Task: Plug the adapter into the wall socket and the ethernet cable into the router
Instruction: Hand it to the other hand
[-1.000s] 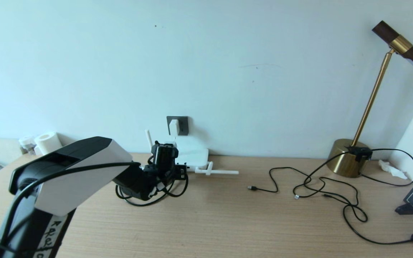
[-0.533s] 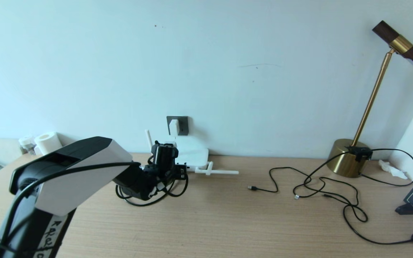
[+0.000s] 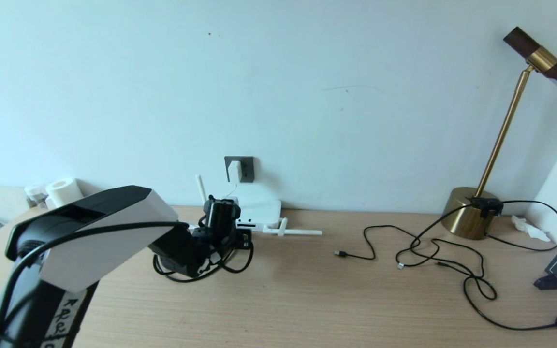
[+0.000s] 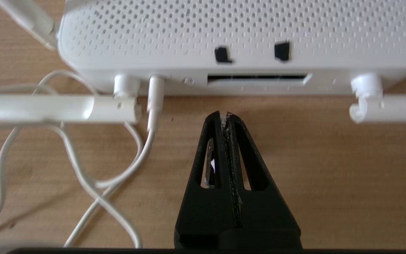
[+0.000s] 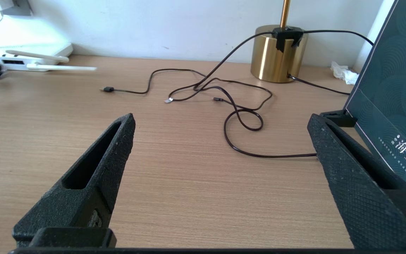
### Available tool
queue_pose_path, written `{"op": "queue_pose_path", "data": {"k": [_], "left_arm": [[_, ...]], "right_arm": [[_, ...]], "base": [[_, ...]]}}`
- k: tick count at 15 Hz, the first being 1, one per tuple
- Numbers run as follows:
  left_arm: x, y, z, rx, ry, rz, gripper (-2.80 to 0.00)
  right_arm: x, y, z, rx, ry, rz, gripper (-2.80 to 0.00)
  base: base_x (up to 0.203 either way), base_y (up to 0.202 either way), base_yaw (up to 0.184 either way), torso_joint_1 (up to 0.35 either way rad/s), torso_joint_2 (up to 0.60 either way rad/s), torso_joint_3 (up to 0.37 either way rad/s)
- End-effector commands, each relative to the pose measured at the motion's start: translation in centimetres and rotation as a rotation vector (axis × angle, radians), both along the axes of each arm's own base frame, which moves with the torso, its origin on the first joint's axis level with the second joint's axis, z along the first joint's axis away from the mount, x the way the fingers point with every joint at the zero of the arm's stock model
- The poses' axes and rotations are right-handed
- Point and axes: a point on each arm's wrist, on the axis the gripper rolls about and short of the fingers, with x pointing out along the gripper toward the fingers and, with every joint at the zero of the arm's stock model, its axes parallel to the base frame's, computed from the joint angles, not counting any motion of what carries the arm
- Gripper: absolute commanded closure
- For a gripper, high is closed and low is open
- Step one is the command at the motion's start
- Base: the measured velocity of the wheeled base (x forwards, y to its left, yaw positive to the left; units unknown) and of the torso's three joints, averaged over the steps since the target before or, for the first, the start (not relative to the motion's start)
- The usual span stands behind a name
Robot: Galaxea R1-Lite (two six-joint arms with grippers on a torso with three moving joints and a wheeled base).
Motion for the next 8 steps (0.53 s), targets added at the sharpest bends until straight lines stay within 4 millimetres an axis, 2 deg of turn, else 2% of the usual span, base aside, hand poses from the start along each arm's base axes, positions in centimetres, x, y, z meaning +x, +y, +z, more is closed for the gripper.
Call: {"op": "queue_pose_path", "data": {"k": [1, 3, 8], "left_arm": [[-1.1, -0.1, 0.8, -0.008, -0.020, -0.009, 0.00], [-1.8, 0.0, 0.8, -0.007, -0.019, -0.013, 0.00], [-2.2, 0.2, 0.8, -0.019, -0.007, -0.002, 0.00]], "right_arm": [[0.1, 0.0, -0.3, 0.000, 0.013, 0.000, -2.80], [0.1, 0.0, -0.3, 0.000, 0.013, 0.000, -2.80], [0.1, 0.0, -0.3, 0.000, 0.013, 0.000, -2.80]], "base": [[0.000, 0.000, 0.000, 0.000, 0.00, 0.000], [0.000, 0.000, 0.000, 0.000, 0.00, 0.000], [0.000, 0.000, 0.000, 0.000, 0.00, 0.000]]}}
